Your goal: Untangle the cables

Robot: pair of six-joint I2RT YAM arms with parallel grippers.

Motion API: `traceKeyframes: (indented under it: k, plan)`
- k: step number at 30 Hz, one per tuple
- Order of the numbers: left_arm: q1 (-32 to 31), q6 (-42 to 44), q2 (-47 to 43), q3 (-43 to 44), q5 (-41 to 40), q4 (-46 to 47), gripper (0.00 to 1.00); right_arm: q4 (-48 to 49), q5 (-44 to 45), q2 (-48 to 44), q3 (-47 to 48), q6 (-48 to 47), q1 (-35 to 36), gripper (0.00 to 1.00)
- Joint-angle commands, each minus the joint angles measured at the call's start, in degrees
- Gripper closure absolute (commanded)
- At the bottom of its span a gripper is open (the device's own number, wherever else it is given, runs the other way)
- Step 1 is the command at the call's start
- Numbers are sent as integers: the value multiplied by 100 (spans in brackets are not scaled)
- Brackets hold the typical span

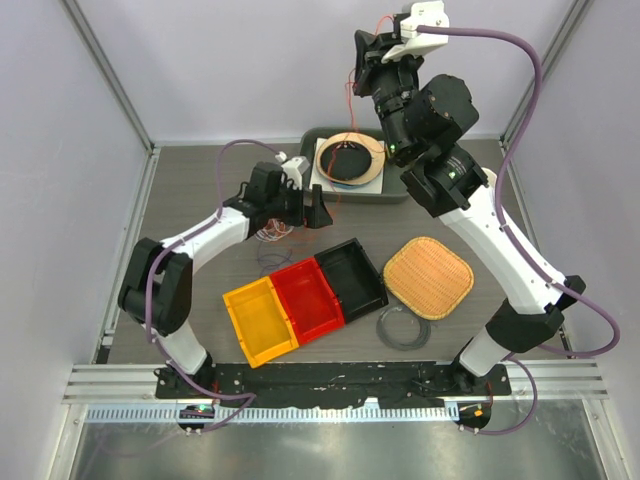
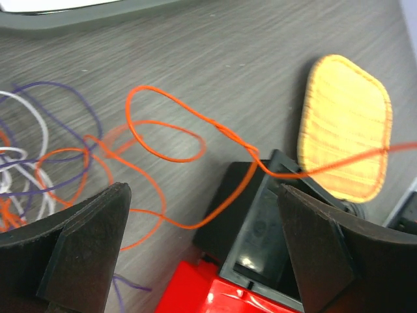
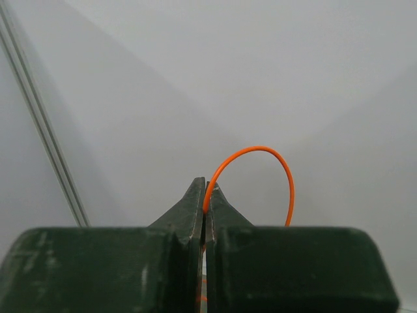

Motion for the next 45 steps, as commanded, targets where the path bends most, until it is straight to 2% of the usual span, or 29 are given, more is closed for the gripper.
traceKeyframes:
  k: [1,4,9,16,18,19,20,22,23,24,28,30,33,36,37,40,45]
  plan:
    - [62,262,155,136,-709,68,2,175,53,-167,164,2,6,99]
    - [36,341,226,118,-489,51,8,219,115,-212,198,38,6,99]
    - [-70,376,103,-277,-120,296,11,289,220,-203,208,-6,14,99]
    - [-281,447,182,-295,-164,156,18,465,606,-124,295,-278,-3,99]
    - [-307,438,305,-234,-181,130,25,482,633,-133,295,-340,6,99]
    - [-325,438,340,-129,-181,95,31,482,659,-133,287,-366,6,99]
    - [-342,421,375,-84,-251,-1,46,482,703,-133,278,-393,6,99]
    - [-342,342,376,4,-452,-46,70,491,765,-124,199,-524,6,99]
    - [-342,246,341,30,-845,-159,91,509,887,-133,173,-586,-3,99]
    - [-342,210,218,48,-1015,-230,99,526,984,-124,129,-673,-3,99]
    - [-334,34,-220,-66,-1770,-327,100,641,1423,-62,-214,-1060,-283,99]
    - [-325,-132,-371,-75,-2656,-528,100,641,1616,-18,-406,-1157,-485,99]
    - [-80,-510,-477,21,-3344,-1091,100,588,1810,95,-609,-1096,-1118,99]
    - [578,-983,-425,92,-3267,-1513,100,544,1951,306,-689,-1078,-1821,99]
    - [1007,-1151,-398,101,-3205,-1714,100,527,2047,359,-689,-1079,-1988,99]
    - [1667,-1504,-337,-40,-2968,-1734,100,482,2066,395,-777,-1026,-2402,99]
    - [2091,-1636,-117,12,-3090,-2075,100,482,2066,298,-751,-1052,-2683,99]
